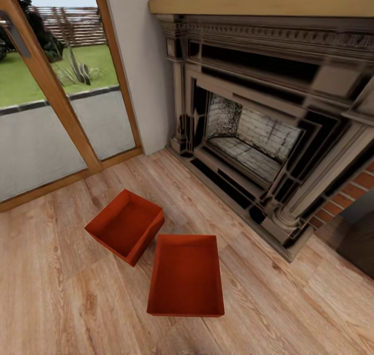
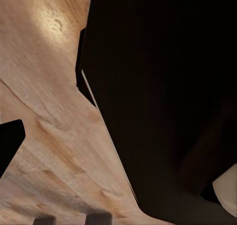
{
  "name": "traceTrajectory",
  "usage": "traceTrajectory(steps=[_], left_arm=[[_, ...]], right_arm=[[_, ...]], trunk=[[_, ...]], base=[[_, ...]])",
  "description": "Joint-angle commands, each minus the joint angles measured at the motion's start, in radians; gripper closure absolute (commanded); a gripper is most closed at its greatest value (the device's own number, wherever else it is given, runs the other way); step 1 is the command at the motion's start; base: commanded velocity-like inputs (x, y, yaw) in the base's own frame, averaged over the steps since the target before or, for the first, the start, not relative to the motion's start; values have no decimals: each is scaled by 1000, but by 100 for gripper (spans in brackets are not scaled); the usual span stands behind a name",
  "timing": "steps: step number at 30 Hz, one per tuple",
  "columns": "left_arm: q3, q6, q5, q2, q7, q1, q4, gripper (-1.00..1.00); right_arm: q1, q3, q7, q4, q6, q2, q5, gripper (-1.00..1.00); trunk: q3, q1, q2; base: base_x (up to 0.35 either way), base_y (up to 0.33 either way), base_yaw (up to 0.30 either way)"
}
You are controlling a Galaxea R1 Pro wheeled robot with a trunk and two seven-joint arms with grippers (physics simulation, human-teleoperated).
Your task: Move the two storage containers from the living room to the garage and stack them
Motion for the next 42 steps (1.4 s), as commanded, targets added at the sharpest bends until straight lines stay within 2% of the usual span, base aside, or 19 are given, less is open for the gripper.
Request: traceTrajectory(steps=[1,29,42], left_arm=[[0,-2,4,0,1,0,0,-100],[0,-2,4,0,1,0,0,-100],[0,-2,4,0,1,0,0,-100]], right_arm=[[-1,8,-1,3,-6,0,-10,-100],[-1,8,-1,3,-6,0,-10,-100],[-1,9,-11,3,-7,2,-6,-100]], trunk=[[-2,0,0],[-47,0,0],[-48,0,0]], base=[[0,0,0],[0,0,0],[0,0,0]])
